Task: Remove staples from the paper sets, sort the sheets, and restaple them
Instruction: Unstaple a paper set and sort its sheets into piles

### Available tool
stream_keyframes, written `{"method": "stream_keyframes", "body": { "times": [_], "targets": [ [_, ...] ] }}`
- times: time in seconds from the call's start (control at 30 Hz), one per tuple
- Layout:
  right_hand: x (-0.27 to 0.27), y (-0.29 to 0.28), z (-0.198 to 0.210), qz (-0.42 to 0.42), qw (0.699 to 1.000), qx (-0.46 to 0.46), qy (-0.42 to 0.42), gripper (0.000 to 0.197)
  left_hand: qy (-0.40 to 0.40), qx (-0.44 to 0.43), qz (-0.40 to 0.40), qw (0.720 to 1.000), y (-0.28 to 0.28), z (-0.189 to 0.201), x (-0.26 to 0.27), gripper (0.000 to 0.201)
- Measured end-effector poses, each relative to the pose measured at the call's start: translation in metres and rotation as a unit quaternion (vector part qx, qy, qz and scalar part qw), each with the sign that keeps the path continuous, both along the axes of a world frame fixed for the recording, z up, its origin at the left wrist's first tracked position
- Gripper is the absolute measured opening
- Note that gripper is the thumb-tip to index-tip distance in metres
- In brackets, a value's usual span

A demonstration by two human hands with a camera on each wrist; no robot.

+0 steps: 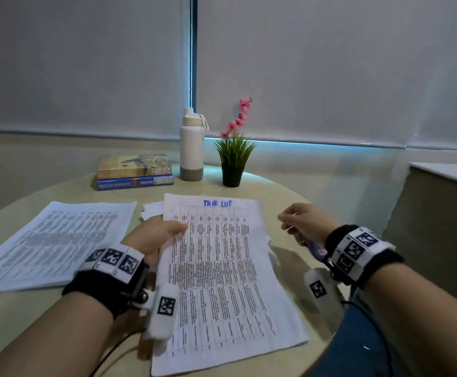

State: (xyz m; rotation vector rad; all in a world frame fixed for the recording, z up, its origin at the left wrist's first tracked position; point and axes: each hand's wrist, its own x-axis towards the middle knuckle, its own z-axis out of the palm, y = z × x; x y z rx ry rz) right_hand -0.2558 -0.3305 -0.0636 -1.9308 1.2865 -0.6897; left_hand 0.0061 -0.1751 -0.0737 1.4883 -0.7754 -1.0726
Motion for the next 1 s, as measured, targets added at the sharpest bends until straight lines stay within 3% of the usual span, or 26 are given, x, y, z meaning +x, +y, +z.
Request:
{"method": "stream_keyframes", "body": {
  "times": [0.03, 0.1, 0.2, 0.33, 0.47, 0.53, 0.6, 0.67, 0.7, 0.77, 0.9, 1.0],
  "targets": [
    [-0.006, -0.011, 0.002, -0.039, 0.994, -0.062, 0.079, 0.014, 0.019, 0.004, 0.004, 1.000, -0.001, -0.003, 0.002, 0.020],
    [-0.017, -0.028, 0.002, -0.091, 0.951, -0.146, 0.255, 0.027, 0.052, 0.002, 0.005, 0.999, -0.003, -0.010, 0.005, 0.022],
    [-0.028, -0.050, -0.007, -0.079, 0.882, -0.109, 0.451, 0.042, 0.081, -0.012, 0.018, 0.997, -0.004, -0.019, 0.009, 0.022],
    [-0.026, -0.067, -0.019, -0.059, 0.885, -0.017, 0.462, 0.030, 0.108, -0.038, 0.022, 0.993, -0.006, -0.028, 0.012, 0.023],
    [-0.018, -0.072, -0.019, -0.087, 0.926, -0.053, 0.363, 0.031, 0.113, -0.051, 0.018, 0.992, -0.005, -0.030, 0.012, 0.022],
    [-0.006, -0.068, -0.009, -0.122, 0.968, -0.079, 0.206, 0.038, 0.107, -0.052, 0.019, 0.993, -0.005, -0.030, 0.011, 0.022],
    [0.016, -0.056, 0.013, -0.121, 0.990, -0.069, -0.028, 0.033, 0.103, -0.057, 0.028, 0.993, -0.005, -0.031, 0.011, 0.021],
    [0.043, -0.035, 0.040, -0.055, 0.975, -0.015, -0.216, 0.029, 0.096, -0.064, 0.037, 0.993, -0.007, -0.033, 0.010, 0.022],
    [0.058, -0.023, 0.053, -0.013, 0.963, 0.005, -0.269, 0.038, 0.090, -0.068, 0.041, 0.993, -0.007, -0.034, 0.010, 0.022],
    [0.089, 0.005, 0.074, 0.058, 0.950, -0.011, -0.308, 0.046, 0.073, -0.074, 0.047, 0.993, -0.008, -0.035, 0.010, 0.022],
    [0.154, 0.053, 0.081, 0.112, 0.934, -0.090, -0.328, 0.026, 0.056, -0.080, 0.046, 0.994, -0.007, -0.035, 0.009, 0.020],
    [0.191, 0.071, 0.072, 0.125, 0.932, -0.087, -0.328, 0.022, 0.050, -0.088, 0.039, 0.994, -0.006, -0.033, 0.006, 0.023]
  ]
}}
